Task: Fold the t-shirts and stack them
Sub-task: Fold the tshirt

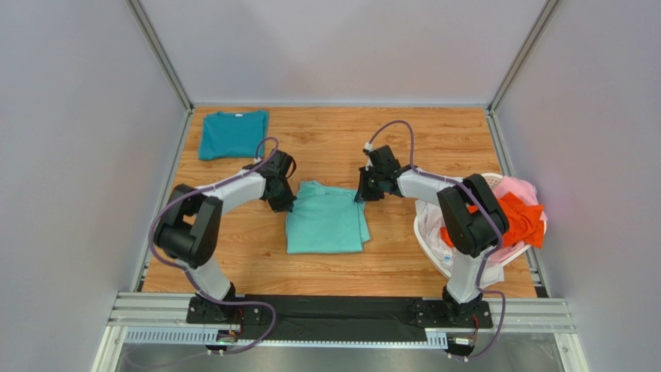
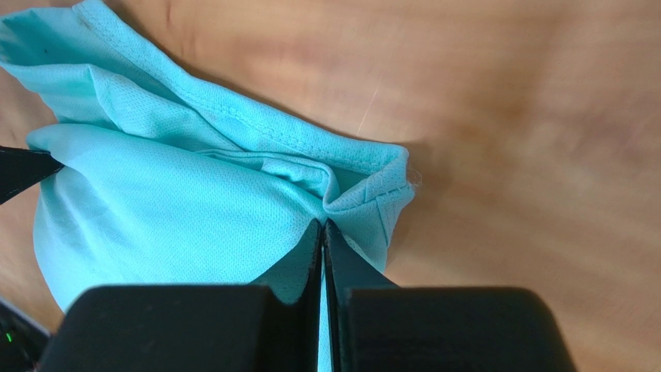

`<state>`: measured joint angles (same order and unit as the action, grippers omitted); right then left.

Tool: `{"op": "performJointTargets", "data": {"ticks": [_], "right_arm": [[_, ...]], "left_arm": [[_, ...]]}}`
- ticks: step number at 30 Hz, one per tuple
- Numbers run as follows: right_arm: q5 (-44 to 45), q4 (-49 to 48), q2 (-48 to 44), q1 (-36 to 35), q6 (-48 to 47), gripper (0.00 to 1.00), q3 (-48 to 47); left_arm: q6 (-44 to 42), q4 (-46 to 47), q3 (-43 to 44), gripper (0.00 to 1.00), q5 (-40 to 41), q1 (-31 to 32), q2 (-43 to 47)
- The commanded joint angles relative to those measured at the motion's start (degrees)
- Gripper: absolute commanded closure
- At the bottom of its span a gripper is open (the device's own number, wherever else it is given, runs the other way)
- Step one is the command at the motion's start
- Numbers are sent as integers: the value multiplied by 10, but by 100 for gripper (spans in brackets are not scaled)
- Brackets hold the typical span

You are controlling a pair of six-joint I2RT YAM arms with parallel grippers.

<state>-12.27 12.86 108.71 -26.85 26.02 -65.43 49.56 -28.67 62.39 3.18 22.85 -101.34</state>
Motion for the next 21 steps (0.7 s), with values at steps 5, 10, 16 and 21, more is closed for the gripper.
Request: {"op": "performJointTargets", "data": {"ticks": [5,10,16,21], "right_arm": [[-36,60,-178,-44,-49,100,101],[-51,89,-263,-51,-46,100,116],[-17,110,-293,-33,-31,100,123],[69,106,-231,-2,-1,100,107]], "left_arm": [[52,-69,-152,100,44,87,247],[51,-106,-134,100,74,114,341],[13,-59,-93,100,92,120,370],[-33,28,-40,100,96,120,280]]}}
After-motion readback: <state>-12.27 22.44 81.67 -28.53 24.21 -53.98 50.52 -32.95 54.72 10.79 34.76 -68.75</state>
